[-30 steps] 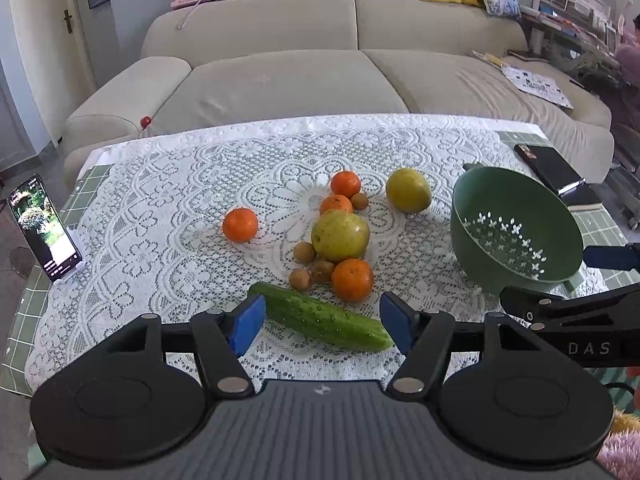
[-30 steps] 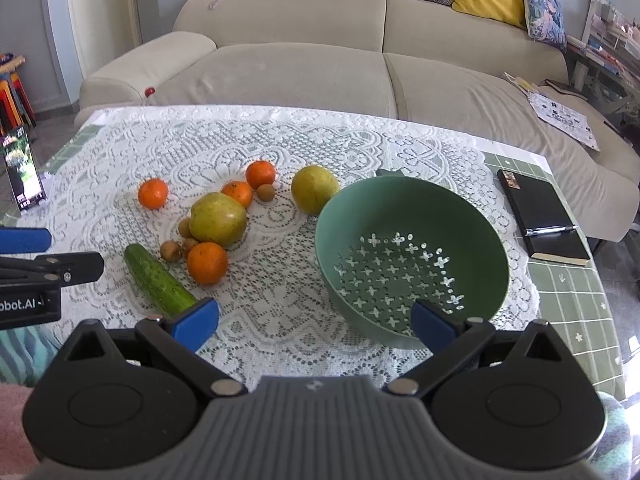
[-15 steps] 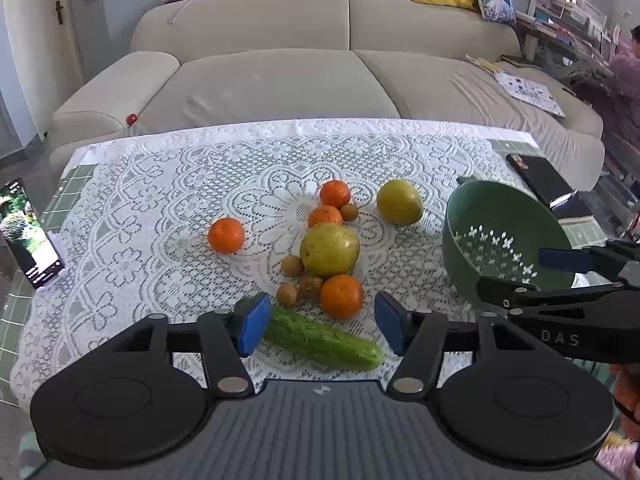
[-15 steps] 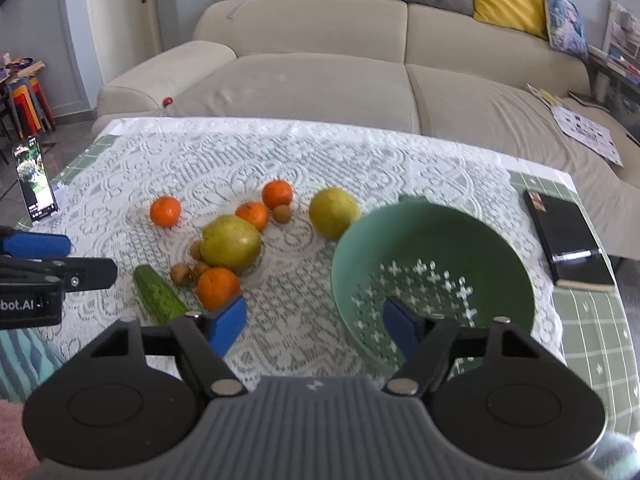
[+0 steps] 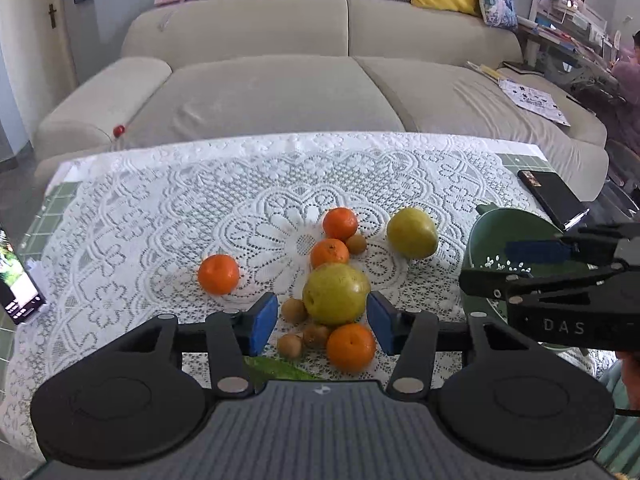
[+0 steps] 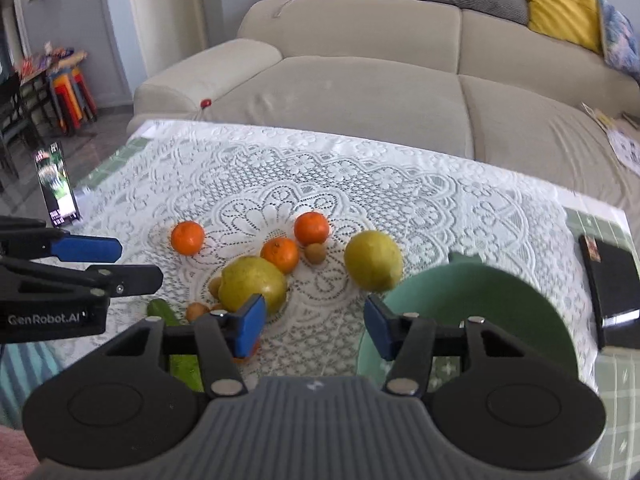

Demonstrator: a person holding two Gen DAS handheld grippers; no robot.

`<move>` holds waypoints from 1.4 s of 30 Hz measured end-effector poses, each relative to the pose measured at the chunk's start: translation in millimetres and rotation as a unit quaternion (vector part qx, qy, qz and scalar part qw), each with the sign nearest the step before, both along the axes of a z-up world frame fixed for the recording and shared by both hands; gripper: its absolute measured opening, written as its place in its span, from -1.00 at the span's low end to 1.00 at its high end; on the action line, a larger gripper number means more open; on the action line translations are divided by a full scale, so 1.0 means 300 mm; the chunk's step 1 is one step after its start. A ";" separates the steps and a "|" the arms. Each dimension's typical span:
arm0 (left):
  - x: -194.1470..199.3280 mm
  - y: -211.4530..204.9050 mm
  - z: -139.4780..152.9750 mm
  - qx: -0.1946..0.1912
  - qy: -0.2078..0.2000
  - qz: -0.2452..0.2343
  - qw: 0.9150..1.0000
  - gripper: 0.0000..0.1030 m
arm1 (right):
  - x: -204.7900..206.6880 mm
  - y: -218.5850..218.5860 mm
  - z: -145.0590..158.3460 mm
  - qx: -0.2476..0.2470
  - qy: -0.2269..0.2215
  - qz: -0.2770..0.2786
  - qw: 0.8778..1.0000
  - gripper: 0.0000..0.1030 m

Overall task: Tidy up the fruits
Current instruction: 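Grasp the large yellow-green pear with the left tool while the right tool grasps the yellow lemon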

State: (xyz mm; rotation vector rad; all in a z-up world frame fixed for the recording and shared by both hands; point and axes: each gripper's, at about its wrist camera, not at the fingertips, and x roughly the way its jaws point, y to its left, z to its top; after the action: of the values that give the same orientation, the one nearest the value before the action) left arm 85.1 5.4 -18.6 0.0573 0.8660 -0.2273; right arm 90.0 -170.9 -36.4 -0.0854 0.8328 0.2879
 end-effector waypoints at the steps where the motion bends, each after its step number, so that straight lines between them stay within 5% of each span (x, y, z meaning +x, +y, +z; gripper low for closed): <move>1: 0.013 0.001 -0.009 -0.004 0.008 -0.003 1.000 0.19 | 0.020 0.006 -0.006 -0.011 0.000 0.007 1.000 0.02; 8: 0.103 -0.011 -0.081 -0.009 0.036 -0.024 0.999 0.47 | 0.159 0.014 -0.068 -0.051 0.015 0.045 0.998 0.02; 23: 0.280 -0.090 -0.236 0.014 0.105 -0.037 0.994 0.60 | 0.396 0.015 -0.215 -0.104 0.050 0.078 0.990 0.07; 27: 0.313 -0.099 -0.262 0.019 0.124 -0.027 0.992 0.60 | 0.422 0.014 -0.246 -0.102 0.056 0.082 0.990 0.25; 42: 0.371 -0.149 -0.318 0.043 0.131 -0.036 0.990 0.63 | 0.503 0.012 -0.325 -0.111 0.080 0.061 0.989 0.28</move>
State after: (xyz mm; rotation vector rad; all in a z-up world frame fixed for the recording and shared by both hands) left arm 196.4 -39.3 -114.2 0.1411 1.1368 -0.2681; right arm 240.8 -167.3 -133.9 -0.3266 1.0191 0.3198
